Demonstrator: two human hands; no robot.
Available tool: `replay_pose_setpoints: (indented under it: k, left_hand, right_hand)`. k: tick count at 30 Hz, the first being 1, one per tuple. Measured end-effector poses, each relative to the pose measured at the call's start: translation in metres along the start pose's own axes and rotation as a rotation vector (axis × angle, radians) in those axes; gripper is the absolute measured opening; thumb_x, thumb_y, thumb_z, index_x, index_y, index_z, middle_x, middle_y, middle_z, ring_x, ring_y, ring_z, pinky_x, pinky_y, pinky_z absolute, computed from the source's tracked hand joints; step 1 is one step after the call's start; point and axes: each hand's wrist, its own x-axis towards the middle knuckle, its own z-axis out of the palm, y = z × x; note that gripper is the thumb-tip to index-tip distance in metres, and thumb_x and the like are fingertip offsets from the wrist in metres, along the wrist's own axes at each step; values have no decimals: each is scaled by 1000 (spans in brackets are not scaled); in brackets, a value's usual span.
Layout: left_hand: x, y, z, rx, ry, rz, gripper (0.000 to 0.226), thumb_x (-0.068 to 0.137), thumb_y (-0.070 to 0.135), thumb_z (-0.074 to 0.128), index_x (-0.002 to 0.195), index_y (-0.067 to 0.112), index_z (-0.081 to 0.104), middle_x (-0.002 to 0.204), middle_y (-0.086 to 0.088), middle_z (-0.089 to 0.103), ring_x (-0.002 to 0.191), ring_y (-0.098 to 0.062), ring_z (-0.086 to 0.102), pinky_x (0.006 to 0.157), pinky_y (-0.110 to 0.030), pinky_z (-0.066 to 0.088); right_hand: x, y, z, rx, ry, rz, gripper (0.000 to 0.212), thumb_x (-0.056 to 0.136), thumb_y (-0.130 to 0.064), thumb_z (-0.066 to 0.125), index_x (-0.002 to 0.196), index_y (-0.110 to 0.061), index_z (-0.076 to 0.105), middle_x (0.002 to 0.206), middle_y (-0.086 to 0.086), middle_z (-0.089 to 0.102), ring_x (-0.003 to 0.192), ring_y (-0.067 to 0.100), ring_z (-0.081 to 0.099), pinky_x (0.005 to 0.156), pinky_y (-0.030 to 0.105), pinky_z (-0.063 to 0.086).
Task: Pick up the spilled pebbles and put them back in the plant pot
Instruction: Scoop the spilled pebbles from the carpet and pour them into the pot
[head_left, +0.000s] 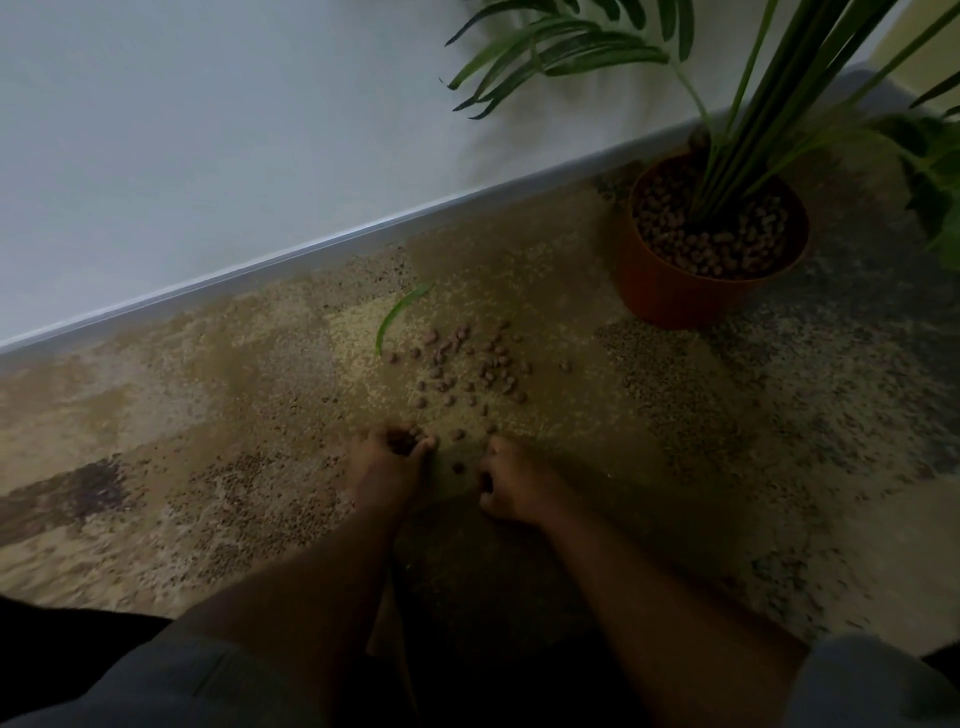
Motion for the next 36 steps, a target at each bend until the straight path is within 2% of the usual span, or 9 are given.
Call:
replay_pose_setpoints:
  k: [4, 7, 9, 14, 16, 19, 25, 31, 36]
  left_hand:
    - [0, -1, 3, 114, -35, 156, 15, 86, 38, 66, 99, 29, 64, 106, 0, 62, 98, -16, 58, 81, -33, 51]
    - [0, -3, 2, 119, -51, 234, 19, 87, 29, 65, 105, 31, 62, 100, 7, 59, 85, -2, 54, 64, -12, 37]
    - [0, -1, 1, 117, -79, 236, 25, 86, 27, 64, 110, 33, 60, 92, 16, 54, 81, 2, 53, 61, -9, 32]
    - [-5, 2, 6, 138, -219, 315, 31, 85, 40, 64, 115, 41, 55, 110, 11, 53, 94, -3, 56, 73, -11, 43]
    - [-10, 4, 8, 128, -263, 386, 43, 79, 47, 70, 119, 37, 55, 113, 14, 48, 95, 3, 55, 71, -6, 45]
    - [-16, 5, 12, 197, -287, 447, 64, 71, 52, 76, 127, 37, 49, 124, 11, 44, 108, -4, 50, 88, -20, 48]
    - [-24, -1, 15, 328, -97, 478, 53, 77, 53, 70, 120, 30, 49, 116, 9, 50, 97, -6, 50, 75, -21, 48]
    - [-25, -14, 7, 348, -47, 472, 42, 82, 56, 62, 113, 28, 53, 110, 9, 50, 88, -4, 47, 63, -13, 35]
    - [-24, -19, 2, 276, -77, 480, 35, 85, 45, 63, 114, 28, 55, 111, 10, 52, 89, -3, 53, 68, -12, 42]
  right_hand:
    - [11, -7, 4, 161, 111, 109, 28, 87, -25, 66, 113, -16, 64, 131, 5, 50, 111, 21, 54, 90, 34, 50]
    - [19, -7, -3, 741, 177, 275, 7, 85, -18, 67, 90, -22, 64, 89, 0, 66, 76, 10, 61, 62, 23, 48]
    - [25, -2, -10, 1112, 200, 358, 10, 85, -13, 64, 80, -21, 60, 71, 0, 65, 62, 9, 60, 60, 23, 48]
    - [37, 9, -21, 1700, 176, 380, 9, 84, -4, 51, 77, -9, 52, 67, 4, 52, 59, 12, 51, 57, 24, 48]
    - [42, 9, -20, 1550, 202, 401, 4, 86, -8, 55, 84, -12, 56, 70, 4, 56, 61, 13, 52, 58, 25, 47]
    - [47, 3, -13, 1076, 246, 423, 14, 88, -13, 63, 100, -21, 61, 92, 5, 67, 83, 18, 63, 67, 29, 49]
    - [46, -7, -4, 425, 371, 312, 25, 90, -15, 63, 114, -17, 65, 132, 6, 46, 105, 19, 55, 78, 25, 45]
    - [46, -6, -2, 415, 419, 214, 6, 90, -14, 61, 91, -20, 62, 119, 3, 50, 92, 15, 52, 72, 25, 42]
    - [51, -22, 7, 461, 242, 12, 24, 88, -18, 68, 111, -16, 69, 122, 5, 57, 102, 15, 58, 81, 25, 48]
